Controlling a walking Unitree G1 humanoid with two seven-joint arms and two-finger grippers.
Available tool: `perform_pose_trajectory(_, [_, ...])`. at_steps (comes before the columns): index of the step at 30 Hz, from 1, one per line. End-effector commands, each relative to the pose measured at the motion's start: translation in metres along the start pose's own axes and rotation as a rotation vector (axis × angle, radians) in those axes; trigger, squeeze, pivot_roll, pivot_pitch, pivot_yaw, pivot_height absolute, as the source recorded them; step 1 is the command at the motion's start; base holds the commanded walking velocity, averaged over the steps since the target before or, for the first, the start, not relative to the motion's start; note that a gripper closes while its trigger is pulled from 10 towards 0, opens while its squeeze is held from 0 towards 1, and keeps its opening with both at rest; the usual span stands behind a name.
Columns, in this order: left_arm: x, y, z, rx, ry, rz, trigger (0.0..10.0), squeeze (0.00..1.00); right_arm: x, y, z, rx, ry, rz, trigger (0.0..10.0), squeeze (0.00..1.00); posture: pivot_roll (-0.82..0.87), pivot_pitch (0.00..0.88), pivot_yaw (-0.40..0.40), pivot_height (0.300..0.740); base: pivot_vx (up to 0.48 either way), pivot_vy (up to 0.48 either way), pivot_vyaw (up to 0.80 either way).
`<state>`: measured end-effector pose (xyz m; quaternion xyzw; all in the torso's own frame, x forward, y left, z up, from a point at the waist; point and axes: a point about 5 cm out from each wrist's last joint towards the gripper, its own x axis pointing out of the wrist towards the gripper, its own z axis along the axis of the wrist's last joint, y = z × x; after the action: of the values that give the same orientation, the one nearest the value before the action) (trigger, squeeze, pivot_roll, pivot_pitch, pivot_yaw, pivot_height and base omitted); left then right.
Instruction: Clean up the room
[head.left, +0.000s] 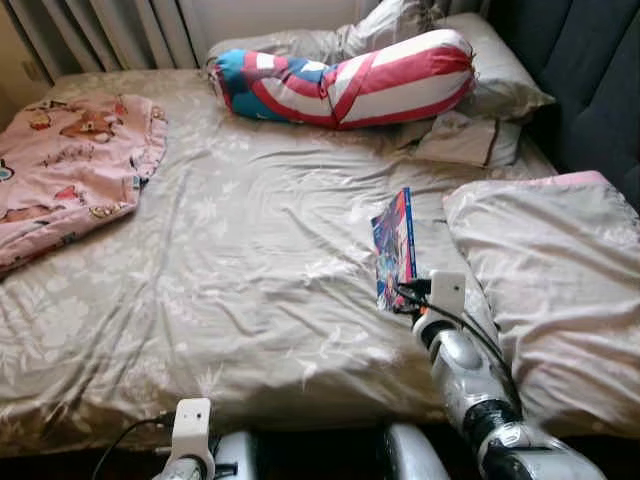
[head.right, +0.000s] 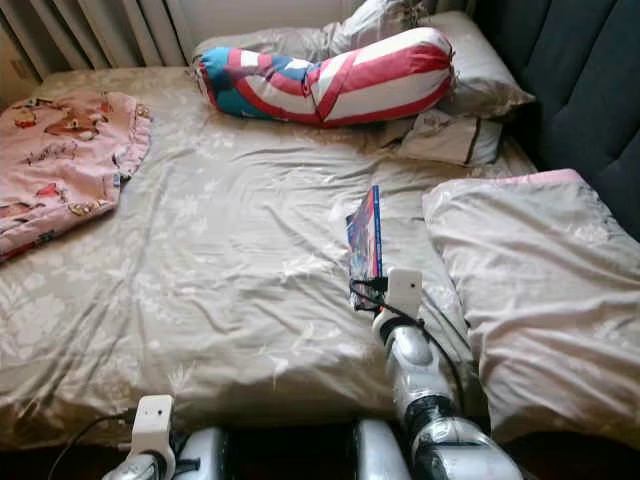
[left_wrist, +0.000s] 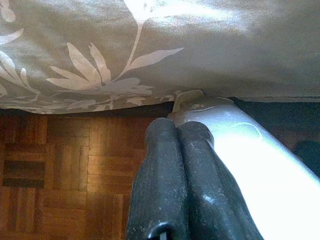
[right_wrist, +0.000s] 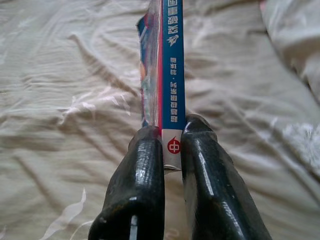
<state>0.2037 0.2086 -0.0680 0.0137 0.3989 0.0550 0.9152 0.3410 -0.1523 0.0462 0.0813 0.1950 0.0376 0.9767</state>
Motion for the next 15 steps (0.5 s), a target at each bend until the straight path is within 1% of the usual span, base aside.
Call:
perform_pose_trajectory(1, [-0.010,0.009,-0.038,0.022,0.137,0.016,10.0,0.00,0.002,0.005,-0.001,0.038,0.039,0.032,10.0,0.00,-0.04,0.149,0.031,0.612,0.000,0.000,0.00])
perform_pose_trajectory(2, [-0.011,0.010,-0.039,0.027,0.141,0.016,10.0,0.00,0.003,0.009,-0.002,-0.009,0.069,0.068,10.0,0.00,-0.04,0.150,0.031,0.612,0.000,0.000,0.00])
perform_pose_trajectory(3, [-0.011,0.011,-0.040,0.028,0.141,0.016,10.0,0.00,0.003,0.011,-0.002,-0.016,0.074,0.079,10.0,0.00,-0.03,0.156,0.032,0.612,0.000,0.000,0.00])
perform_pose_trajectory(5, [-0.012,0.013,-0.041,0.030,0.142,0.019,10.0,0.00,0.005,0.014,0.001,0.004,0.079,0.095,10.0,0.00,-0.02,0.160,0.034,0.612,0.000,0.000,0.00])
perform_pose_trajectory(7, [-0.012,0.013,-0.042,0.032,0.142,0.020,10.0,0.00,0.005,0.011,0.003,-0.007,0.088,0.084,10.0,0.00,-0.01,0.160,0.036,0.612,0.000,0.000,0.00])
perform_pose_trajectory(9, [-0.012,0.013,-0.042,0.036,0.142,0.019,10.0,0.00,0.004,0.002,-0.001,0.051,0.123,0.039,10.0,0.00,-0.02,0.164,0.042,0.612,0.000,0.000,0.00])
perform_pose_trajectory(10, [-0.012,0.012,-0.042,0.038,0.142,0.018,10.0,0.00,0.003,0.001,-0.002,0.056,0.131,0.038,10.0,0.00,-0.02,0.164,0.042,0.612,0.000,0.000,0.00])
perform_pose_trajectory(12, [-0.012,0.008,-0.042,0.044,0.140,0.010,10.0,0.00,0.002,0.000,-0.006,0.061,0.151,0.065,10.0,0.00,-0.02,0.167,0.046,0.612,0.000,0.000,0.00])
perform_pose_trajectory(15, [-0.012,0.007,-0.042,0.047,0.139,0.007,10.0,0.00,0.003,0.002,-0.001,0.073,0.115,0.096,10.0,0.00,-0.02,0.166,0.047,0.612,0.000,0.000,0.00])
